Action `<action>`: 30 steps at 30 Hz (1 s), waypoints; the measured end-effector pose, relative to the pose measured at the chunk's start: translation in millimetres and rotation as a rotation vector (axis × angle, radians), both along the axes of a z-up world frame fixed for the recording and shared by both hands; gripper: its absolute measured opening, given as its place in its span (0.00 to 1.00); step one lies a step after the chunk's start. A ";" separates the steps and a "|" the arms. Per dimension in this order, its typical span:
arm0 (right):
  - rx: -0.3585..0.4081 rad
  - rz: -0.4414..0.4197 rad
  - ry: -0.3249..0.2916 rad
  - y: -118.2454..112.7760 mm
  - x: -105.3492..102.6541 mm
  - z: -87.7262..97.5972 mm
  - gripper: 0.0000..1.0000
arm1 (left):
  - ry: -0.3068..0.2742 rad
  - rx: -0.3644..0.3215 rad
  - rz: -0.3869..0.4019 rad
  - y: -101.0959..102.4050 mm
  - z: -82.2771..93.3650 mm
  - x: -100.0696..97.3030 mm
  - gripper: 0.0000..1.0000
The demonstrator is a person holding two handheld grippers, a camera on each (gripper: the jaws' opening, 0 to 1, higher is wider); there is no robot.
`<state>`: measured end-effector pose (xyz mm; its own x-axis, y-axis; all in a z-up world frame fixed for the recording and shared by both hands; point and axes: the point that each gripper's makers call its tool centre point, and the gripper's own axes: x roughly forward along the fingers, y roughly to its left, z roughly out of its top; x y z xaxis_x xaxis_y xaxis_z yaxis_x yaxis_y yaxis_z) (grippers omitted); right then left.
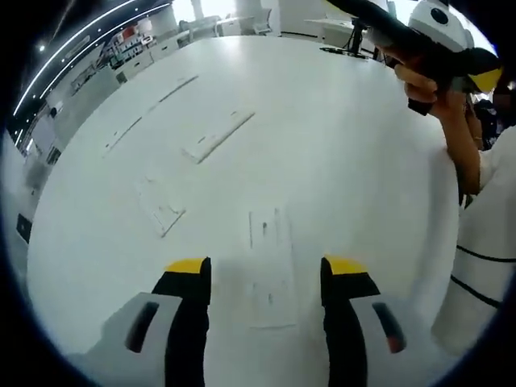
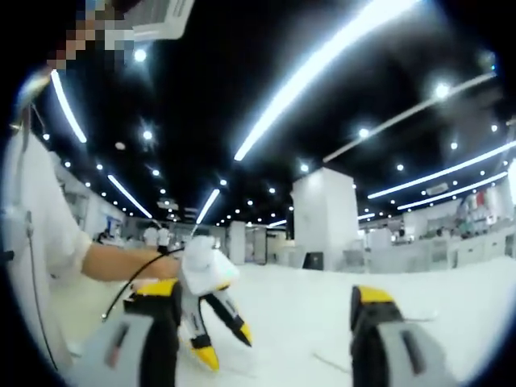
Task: Locate the socket holder cover, grip the socket holder cover, clip it into the socket holder slot.
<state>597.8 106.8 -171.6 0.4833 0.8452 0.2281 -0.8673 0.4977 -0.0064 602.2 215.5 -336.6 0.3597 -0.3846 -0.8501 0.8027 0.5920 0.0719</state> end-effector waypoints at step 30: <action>0.020 0.022 0.002 3.3 -8.4 3.5 0.81 | 0.099 0.063 0.010 3.8 -6.3 -1.8 0.28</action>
<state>589.4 110.1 -168.1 0.4655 0.8506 0.2445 -0.8779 0.4789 0.0051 600.4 219.2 -342.9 0.2764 -0.3266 -0.9038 0.8021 0.5965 0.0297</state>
